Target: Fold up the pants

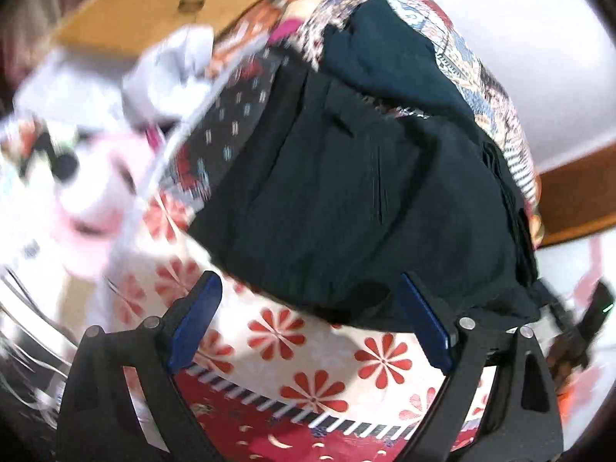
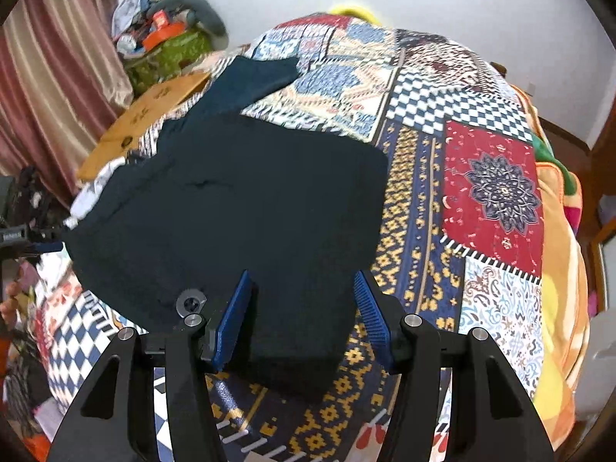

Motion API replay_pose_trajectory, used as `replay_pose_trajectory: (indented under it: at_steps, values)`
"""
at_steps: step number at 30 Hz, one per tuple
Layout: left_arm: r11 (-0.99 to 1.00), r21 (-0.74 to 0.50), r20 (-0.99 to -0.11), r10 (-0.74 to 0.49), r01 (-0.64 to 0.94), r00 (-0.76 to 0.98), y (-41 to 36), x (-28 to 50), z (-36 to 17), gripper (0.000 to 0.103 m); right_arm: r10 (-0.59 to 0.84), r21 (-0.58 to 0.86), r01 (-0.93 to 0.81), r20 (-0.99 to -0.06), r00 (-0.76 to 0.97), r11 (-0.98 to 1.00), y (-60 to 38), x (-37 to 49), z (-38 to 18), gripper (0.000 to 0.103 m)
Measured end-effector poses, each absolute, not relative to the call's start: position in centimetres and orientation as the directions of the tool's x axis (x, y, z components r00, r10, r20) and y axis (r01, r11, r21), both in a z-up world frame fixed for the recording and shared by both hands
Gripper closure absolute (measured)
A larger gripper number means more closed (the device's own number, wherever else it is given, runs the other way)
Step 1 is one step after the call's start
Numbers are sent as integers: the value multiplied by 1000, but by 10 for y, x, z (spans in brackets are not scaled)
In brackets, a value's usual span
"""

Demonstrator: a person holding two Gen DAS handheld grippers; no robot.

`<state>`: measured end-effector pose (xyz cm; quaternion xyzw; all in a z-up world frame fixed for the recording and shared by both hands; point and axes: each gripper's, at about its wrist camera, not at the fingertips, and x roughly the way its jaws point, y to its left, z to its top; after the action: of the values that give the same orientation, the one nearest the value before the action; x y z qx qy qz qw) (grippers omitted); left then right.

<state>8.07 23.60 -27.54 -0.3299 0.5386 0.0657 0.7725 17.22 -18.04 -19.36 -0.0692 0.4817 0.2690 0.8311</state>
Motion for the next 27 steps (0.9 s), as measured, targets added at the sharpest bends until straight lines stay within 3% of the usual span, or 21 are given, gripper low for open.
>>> replay_pose_trajectory:
  at_steps: [7,14,16,18,20,24,27]
  values:
    - [619,-578,-816,-434,-532,383,242,91,-319,10,366,131,-507,-841,398,852,-176,170,-198,51]
    - [582,-581,-814,-400,-569,422,245,109,-324,7,379,143,-511,-837,394,848,-176,169,-199,51]
    - [619,-538,-842,-360,-572,402,242,115,-320,20,382,148,-509,-836,393,848,-176,169,-200,51]
    - [663,-480,-873,-299,-574,385,240,120,-318,53,386,153,-507,-834,394,848,-176,168,-200,50]
    - [651,-485,-871,-294,-585,395,240,120,-316,68,389,159,-504,-832,394,849,-177,168,-200,50]
    - [685,-435,-886,-212,-585,412,243,118,-305,82,391,162,-500,-831,396,851,-176,167,-199,50]
    - [757,-353,-892,-96,-550,441,234,121,-276,86,395,168,-497,-829,396,851,-177,166,-199,50]
